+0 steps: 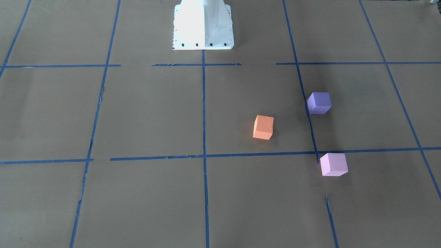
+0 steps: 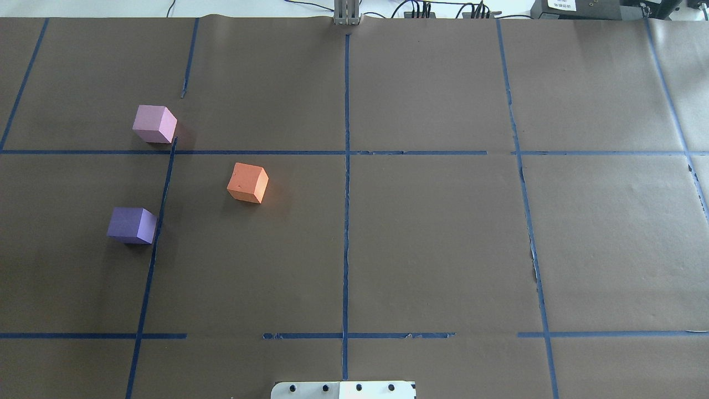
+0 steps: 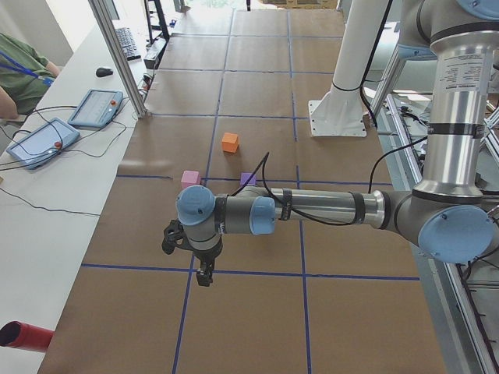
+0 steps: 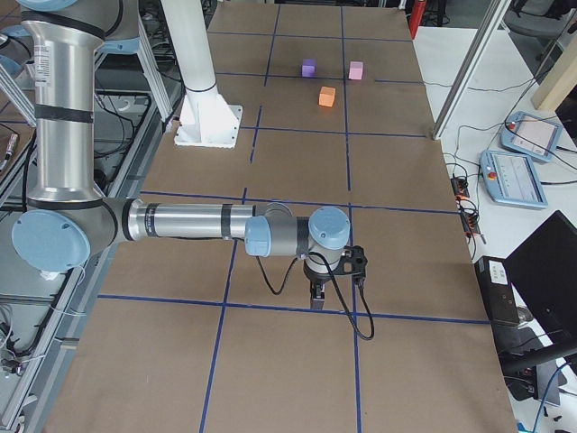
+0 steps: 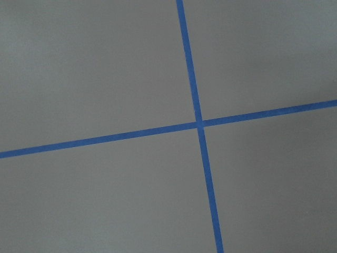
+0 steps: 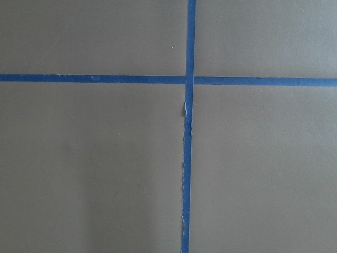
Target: Arrange blocks in a line
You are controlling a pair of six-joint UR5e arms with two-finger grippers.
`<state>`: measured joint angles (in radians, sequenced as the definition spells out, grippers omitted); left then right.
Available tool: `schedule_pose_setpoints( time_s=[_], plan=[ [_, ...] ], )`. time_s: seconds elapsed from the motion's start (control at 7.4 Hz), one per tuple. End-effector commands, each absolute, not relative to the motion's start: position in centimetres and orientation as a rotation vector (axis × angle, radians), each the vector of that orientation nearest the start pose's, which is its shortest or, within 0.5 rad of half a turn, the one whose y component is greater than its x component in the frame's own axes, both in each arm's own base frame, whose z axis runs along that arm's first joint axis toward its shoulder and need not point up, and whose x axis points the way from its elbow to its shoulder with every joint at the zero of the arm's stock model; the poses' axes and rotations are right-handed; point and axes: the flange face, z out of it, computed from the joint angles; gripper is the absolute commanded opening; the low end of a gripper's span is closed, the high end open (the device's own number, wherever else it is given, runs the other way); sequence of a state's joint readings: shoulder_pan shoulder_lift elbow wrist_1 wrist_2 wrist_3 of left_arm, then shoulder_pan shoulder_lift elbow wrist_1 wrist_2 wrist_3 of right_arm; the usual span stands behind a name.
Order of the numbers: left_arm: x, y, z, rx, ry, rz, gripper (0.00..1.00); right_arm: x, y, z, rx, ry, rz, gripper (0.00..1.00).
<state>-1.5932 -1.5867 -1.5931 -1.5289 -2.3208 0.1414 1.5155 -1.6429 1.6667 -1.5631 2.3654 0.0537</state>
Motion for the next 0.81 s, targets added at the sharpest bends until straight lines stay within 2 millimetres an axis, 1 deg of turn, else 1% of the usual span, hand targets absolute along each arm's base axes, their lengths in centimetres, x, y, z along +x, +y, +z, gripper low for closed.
schedule_pose_setpoints(
  time_s=[0.0, 0.14, 0.41, 0.54, 0.68],
  plan=[
    [-7.6, -49.7, 64.2, 0.065, 0.746, 0.116, 1.0, 3.7, -46.6, 64.3, -0.013, -0.795, -0.014, 1.0],
    [-7.6, -49.8, 64.1, 0.067, 0.746, 0.116, 1.0, 3.6, -46.6, 64.3, -0.013, -0.795, -0.016, 1.0],
    [-7.6, -50.4, 63.6, 0.076, 0.745, 0.119, 1.0, 3.7, -46.6, 64.3, -0.013, -0.795, -0.014, 1.0],
    [-7.6, -50.6, 62.9, 0.089, 0.744, 0.124, 1.0, 3.6, -46.6, 64.3, -0.013, -0.795, -0.016, 1.0],
    [-7.5, -51.1, 61.5, 0.112, 0.743, 0.131, 1.0, 3.7, -46.6, 64.3, -0.013, -0.795, -0.014, 1.0]
  ],
)
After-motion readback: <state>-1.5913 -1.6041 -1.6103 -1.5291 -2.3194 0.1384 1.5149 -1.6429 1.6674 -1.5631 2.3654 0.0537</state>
